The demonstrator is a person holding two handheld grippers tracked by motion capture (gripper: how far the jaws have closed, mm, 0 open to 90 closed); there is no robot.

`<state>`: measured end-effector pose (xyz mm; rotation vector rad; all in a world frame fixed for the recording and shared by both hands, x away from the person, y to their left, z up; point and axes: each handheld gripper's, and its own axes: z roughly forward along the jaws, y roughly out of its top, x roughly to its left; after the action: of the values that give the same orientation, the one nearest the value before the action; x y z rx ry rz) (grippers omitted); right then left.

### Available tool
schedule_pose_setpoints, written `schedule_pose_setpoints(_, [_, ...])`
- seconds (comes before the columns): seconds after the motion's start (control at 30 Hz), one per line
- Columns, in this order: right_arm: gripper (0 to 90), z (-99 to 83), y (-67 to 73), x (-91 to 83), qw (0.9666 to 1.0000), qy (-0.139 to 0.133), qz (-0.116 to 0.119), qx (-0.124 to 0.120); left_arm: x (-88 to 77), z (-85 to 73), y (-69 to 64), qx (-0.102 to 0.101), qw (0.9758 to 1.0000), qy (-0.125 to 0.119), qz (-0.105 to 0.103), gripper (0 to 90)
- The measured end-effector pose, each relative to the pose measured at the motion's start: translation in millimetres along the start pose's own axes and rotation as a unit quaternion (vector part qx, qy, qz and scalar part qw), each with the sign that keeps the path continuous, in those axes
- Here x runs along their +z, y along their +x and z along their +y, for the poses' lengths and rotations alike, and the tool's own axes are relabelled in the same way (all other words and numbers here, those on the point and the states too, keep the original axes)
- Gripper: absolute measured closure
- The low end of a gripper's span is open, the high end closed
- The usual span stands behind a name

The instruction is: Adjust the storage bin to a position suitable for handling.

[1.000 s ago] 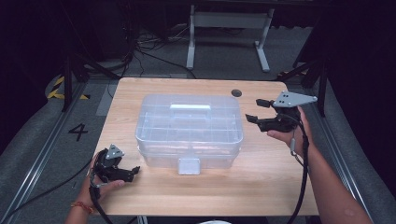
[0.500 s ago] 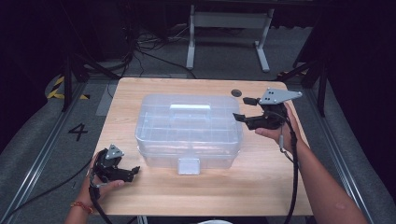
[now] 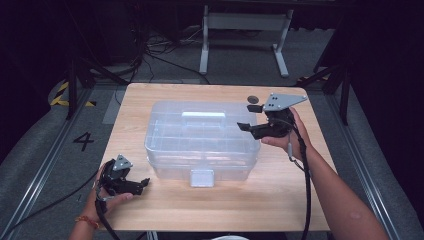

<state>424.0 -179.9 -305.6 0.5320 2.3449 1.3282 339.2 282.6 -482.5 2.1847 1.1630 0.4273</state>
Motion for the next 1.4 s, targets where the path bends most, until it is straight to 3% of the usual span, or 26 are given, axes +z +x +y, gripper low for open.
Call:
schedule_pose_setpoints(0.43, [33.6, 12.7, 11.6, 15.4, 0.9994, 0.008, 0.03, -0.015, -0.1, 0.0, -0.1, -0.001, 1.0, 0.001, 0.0, 0.5])
schedule_pose_setpoints(0.9, [35.0, 29.4, 21.1, 39.2, 0.9978, 0.032, 0.044, -0.039, 0.0, 0.0, -0.2, -0.001, 1.0, 0.0, 0.0, 0.5])
schedule_pose_setpoints(1.23, [49.0, 35.2, 22.6, 55.0, 0.9955, 0.048, 0.058, -0.058, -0.1, 0.0, -0.1, -0.001, 1.0, 0.001, 0.0, 0.5])
schedule_pose_setpoints(1.33, [54.6, 36.8, 25.7, 57.3, 0.9941, 0.047, 0.064, -0.074, -0.1, 0.0, -0.1, -0.001, 1.0, 0.001, 0.0, 0.5])
schedule_pose_setpoints(1.4, [60.7, 37.6, 27.0, 58.4, 0.9935, 0.049, 0.052, -0.088, 0.0, -0.1, -0.2, -0.002, 1.0, 0.0, 0.0, 0.5])
